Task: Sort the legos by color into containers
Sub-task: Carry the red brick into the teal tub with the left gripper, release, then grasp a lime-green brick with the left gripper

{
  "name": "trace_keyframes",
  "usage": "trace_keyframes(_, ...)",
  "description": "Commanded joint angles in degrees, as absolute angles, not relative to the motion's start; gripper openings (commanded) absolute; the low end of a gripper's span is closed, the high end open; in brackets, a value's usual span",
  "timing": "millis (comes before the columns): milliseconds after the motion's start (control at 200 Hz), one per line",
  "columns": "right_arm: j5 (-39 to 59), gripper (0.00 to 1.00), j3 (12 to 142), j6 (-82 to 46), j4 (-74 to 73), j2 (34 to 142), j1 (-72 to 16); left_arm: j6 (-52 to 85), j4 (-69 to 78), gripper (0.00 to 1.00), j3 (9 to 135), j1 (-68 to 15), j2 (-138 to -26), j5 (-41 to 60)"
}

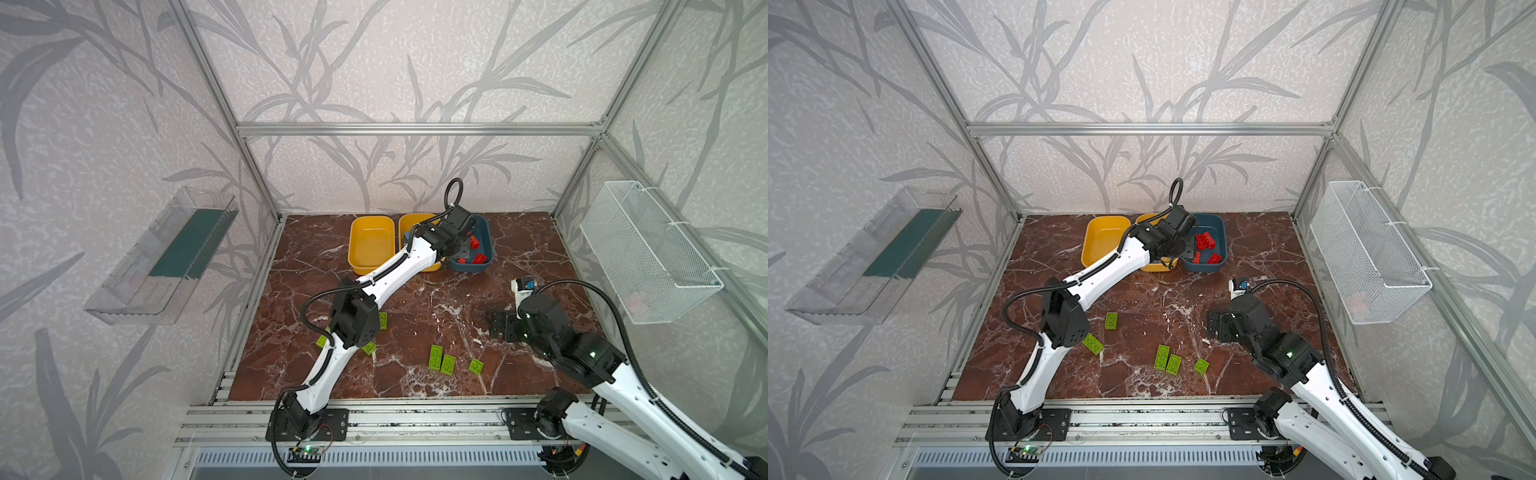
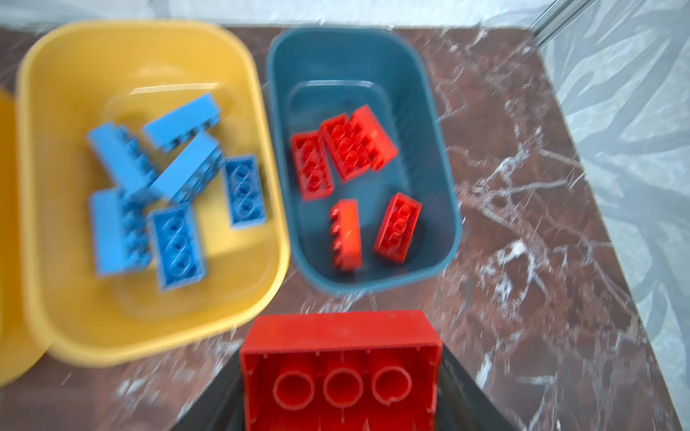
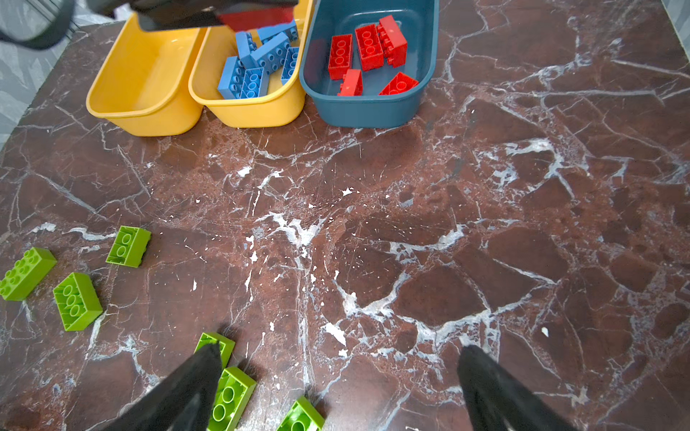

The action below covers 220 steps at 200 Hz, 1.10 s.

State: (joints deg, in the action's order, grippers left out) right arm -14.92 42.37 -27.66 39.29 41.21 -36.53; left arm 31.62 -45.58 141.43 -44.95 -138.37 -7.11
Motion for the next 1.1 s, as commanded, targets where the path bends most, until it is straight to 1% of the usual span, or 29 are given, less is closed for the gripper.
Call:
trace_keyframes(0, -15.5, 0.99, 42.4, -28.0, 39.7, 41.2, -35.9, 27.4, -48.9, 0.40, 152.5, -44.2, -146.9, -6.3)
trace_keyframes(35, -15.6, 0.99, 42.6, -28.0, 39.9, 41.2, -35.6, 27.5, -47.8, 0.42, 155.5, -43.7, -149.3, -5.2)
trace_keyframes(65, -15.6, 0.99, 42.7, -27.9, 40.2, 41.2, -35.3, 27.6, -46.6, 0.47, 157.3, -43.2, -150.9, -3.9)
trace_keyframes(85, -15.6, 0.99, 42.8, -27.8, 40.4, 41.2, -35.1, 27.8, -45.7, 0.54, 158.1, -42.9, -151.6, -3.1)
trace_keyframes(125, -15.6, 0.99, 43.0, -27.8, 40.7, 41.1, -34.7, 28.1, -43.7, 0.72, 158.7, -42.3, -152.8, -1.6)
trace_keyframes(170, -15.5, 0.99, 43.2, -27.7, 41.0, 41.0, -34.3, 28.7, -41.8, 0.90, 158.6, -41.8, -153.2, -1.2)
trace_keyframes(195, -15.5, 0.99, 43.3, -27.6, 41.1, 40.8, -34.2, 28.8, -41.1, 0.98, 158.4, -41.5, -153.2, -1.0)
trace_keyframes(210, -15.5, 0.99, 43.4, -27.6, 41.1, 40.7, -34.2, 28.7, -40.8, 0.99, 158.3, -41.4, -153.1, -0.8)
trace_keyframes(290, -16.0, 0.99, 43.8, -27.4, 41.4, 40.6, -34.0, 28.6, -40.1, 0.99, 157.7, -41.1, -151.8, -0.7)
trace_keyframes(355, -16.3, 0.99, 44.2, -27.2, 41.5, 40.9, -33.9, 27.2, -39.4, 0.99, 155.5, -41.0, -149.1, 1.4)
trace_keyframes(475, -15.7, 0.99, 44.2, -27.2, 40.9, 41.8, -34.0, 27.7, -37.4, 0.99, 146.3, -40.8, -141.1, 1.1)
trace_keyframes(690, -12.6, 0.99, 44.4, -28.4, 41.1, 44.0, -34.0, 29.6, -28.7, 0.99, 114.3, -40.8, -119.7, -3.1)
trace_keyframes(860, -10.5, 0.99, 45.0, -28.8, 40.9, 44.8, -34.0, 29.9, -26.2, 0.99, 89.3, -40.8, -103.1, -7.9)
trace_keyframes(985, -8.1, 0.99, 45.7, -29.1, 40.1, 47.0, -34.6, 31.6, -25.9, 0.99, 73.6, -40.8, -92.6, -10.2)
trace_keyframes(1095, -8.3, 0.99, 46.2, -30.1, 38.9, 49.5, -37.0, 34.1, -25.4, 0.99, 62.1, -40.8, -83.6, -12.4)
